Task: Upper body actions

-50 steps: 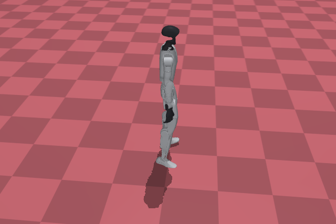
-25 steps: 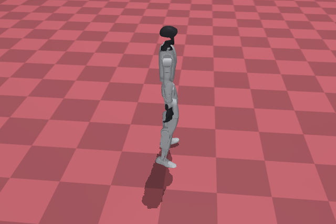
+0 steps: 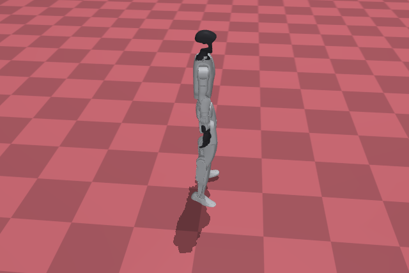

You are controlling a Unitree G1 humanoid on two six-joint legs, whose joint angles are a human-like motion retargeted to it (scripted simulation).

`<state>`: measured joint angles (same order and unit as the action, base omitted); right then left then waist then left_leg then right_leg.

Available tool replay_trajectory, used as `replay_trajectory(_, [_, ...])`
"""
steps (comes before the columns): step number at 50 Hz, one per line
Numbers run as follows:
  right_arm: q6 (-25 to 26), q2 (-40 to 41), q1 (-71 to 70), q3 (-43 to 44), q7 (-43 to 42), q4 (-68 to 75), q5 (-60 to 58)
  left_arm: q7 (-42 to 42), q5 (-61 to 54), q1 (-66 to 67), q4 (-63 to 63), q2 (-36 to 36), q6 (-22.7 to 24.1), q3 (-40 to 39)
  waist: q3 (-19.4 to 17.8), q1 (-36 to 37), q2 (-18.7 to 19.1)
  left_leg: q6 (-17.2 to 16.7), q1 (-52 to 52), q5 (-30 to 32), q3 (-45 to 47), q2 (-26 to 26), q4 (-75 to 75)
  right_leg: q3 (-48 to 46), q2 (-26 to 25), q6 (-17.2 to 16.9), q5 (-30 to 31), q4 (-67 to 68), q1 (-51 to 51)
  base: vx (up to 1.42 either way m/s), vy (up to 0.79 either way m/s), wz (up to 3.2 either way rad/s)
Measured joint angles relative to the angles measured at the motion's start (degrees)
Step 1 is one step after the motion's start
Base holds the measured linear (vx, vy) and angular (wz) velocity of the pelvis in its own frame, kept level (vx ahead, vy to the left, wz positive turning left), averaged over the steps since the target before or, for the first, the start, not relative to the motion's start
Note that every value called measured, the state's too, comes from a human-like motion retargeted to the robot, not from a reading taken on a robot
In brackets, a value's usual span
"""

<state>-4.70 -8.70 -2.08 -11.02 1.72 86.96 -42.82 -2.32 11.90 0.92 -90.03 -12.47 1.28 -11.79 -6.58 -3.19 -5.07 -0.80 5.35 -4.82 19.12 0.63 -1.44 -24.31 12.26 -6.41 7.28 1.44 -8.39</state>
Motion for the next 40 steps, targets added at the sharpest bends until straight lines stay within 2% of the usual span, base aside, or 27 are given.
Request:
replay_trajectory(18, [1.8,-1.8,-0.2,4.0,-1.2,2.6,3.9,-0.9,1.9,0.2,2.1,3.4,1.9,3.6,1.4,-0.7,1.2,-1.1,-3.6,1.6,-1.3,-1.1,-0.4,-0.5,-0.5,0.4,-0.7,-0.3,1.7,-0.04,-0.02,0.1])
replay_trajectory(27, [1.7,-1.1,0.0,3.1,-0.8,1.8,3.1,-1.4,0.8,0.4,1.2,2.7,1.1,2.8,1.4,-1.1,2.6,-1.3,-4.3,1.9,-1.6,-1.5,-0.7,-0.6,-1.0,0.8,-1.0,-0.5,1.6,0.0,0.0,0.0])
replay_trajectory(35, [1.7,-0.9,-1.0,1.5,-0.5,1.0,2.5,-1.5,0.8,-0.4,1.5,1.9,0.8,2.4,0.4,-1.9,3.2,-1.5,-5.5,2.3,-1.3,-1.8,-1.1,-0.4,-0.9,1.1,-0.9,-0.3,2.7,-0.02,-0.01,0.0])
replay_trajectory(40, [1.6,-1.5,-2.5,0.8,-0.9,0.0,2.4,-1.9,0.9,-1.9,2.7,1.5,1.0,2.3,-2.8,-2.3,3.3,-1.5,-5.9,2.7,-0.9,-2.1,-1.5,0.2,-0.7,1.2,-0.6,0.2,3.3,-0.09,-0.04,-0.05])
